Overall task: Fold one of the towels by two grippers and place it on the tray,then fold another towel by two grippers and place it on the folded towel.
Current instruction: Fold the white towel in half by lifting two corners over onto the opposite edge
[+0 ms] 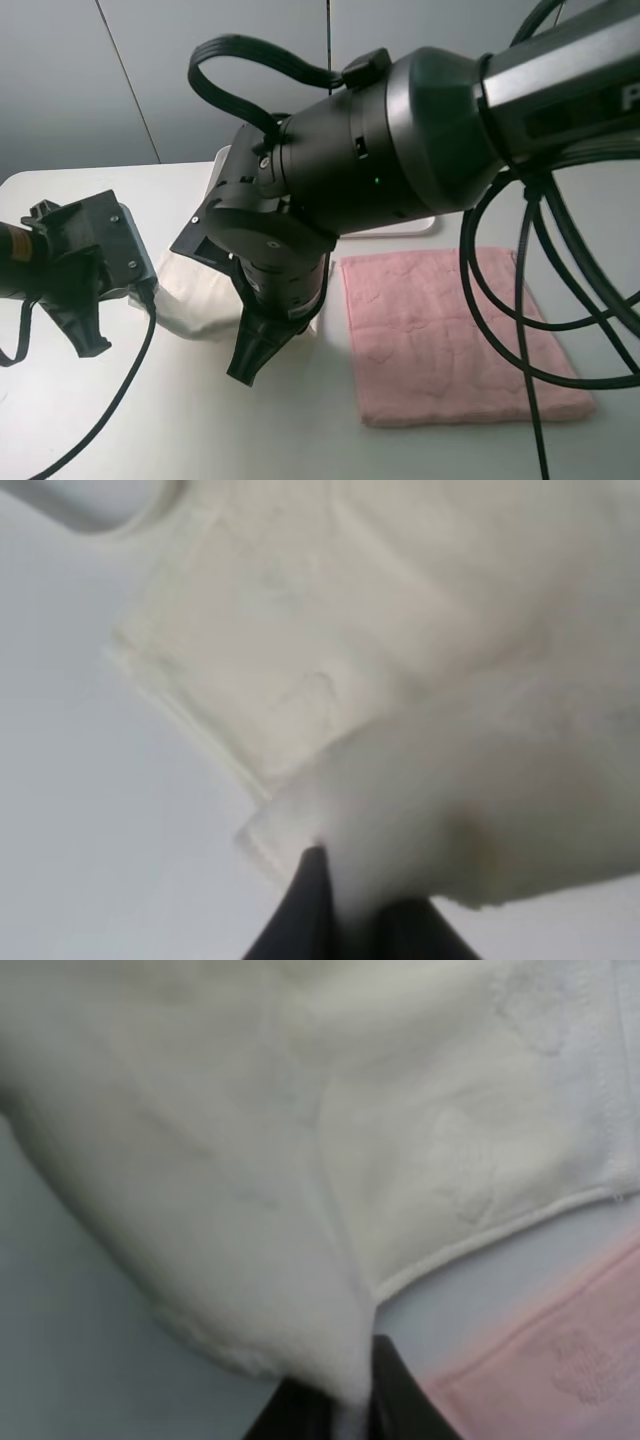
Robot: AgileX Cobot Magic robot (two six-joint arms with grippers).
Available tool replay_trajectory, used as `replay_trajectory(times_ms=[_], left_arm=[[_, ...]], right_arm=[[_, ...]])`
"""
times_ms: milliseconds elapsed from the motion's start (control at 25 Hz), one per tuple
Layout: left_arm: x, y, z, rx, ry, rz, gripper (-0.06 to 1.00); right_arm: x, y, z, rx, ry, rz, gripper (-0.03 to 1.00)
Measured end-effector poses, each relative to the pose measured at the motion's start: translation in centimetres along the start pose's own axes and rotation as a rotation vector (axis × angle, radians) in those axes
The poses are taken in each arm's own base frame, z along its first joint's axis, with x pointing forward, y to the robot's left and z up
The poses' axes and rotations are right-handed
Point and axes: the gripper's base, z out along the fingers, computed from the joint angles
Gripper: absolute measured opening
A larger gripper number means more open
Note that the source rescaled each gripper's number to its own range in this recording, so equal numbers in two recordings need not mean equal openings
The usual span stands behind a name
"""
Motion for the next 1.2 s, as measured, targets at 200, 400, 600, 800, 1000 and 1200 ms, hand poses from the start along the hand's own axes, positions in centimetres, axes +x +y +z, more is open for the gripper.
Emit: replay_trajectory(times_ms=[200,400,600,800,1000,1200], left_arm=[[0.0,0.8,0.0,-0.041,-0.044,-0.091,0.01],[1.3,2.5,0.2,-0.091,-0.037,-0.255,0.01],[1.1,2.9,0.3,-0.123,-0.084,-0.270,0.01],[1.1,2.9,1.3,-0.119,-0.098,-0.287,0.01],[0.7,3.2,2.4,-0.117,-0.109,-0.304,0.01],[0.0,4.1,3.7,-0.111,-0.104,-0.323,0.01]], right_arm=[[-0.3,-1.0,0.0,0.093,-0.043,0.069,0.00],[-0.8,-1.4,0.0,0.133,-0.103,0.121,0.00],[-1.0,-2.6,0.1,0.163,-0.138,0.195,0.00],[-0.9,-4.1,0.5,0.158,-0.137,0.254,0.00],[-0.9,-4.8,0.8,0.149,-0.135,0.288,0.00],[-0.8,-5.1,1.9,0.142,-0.123,0.309,0.00]])
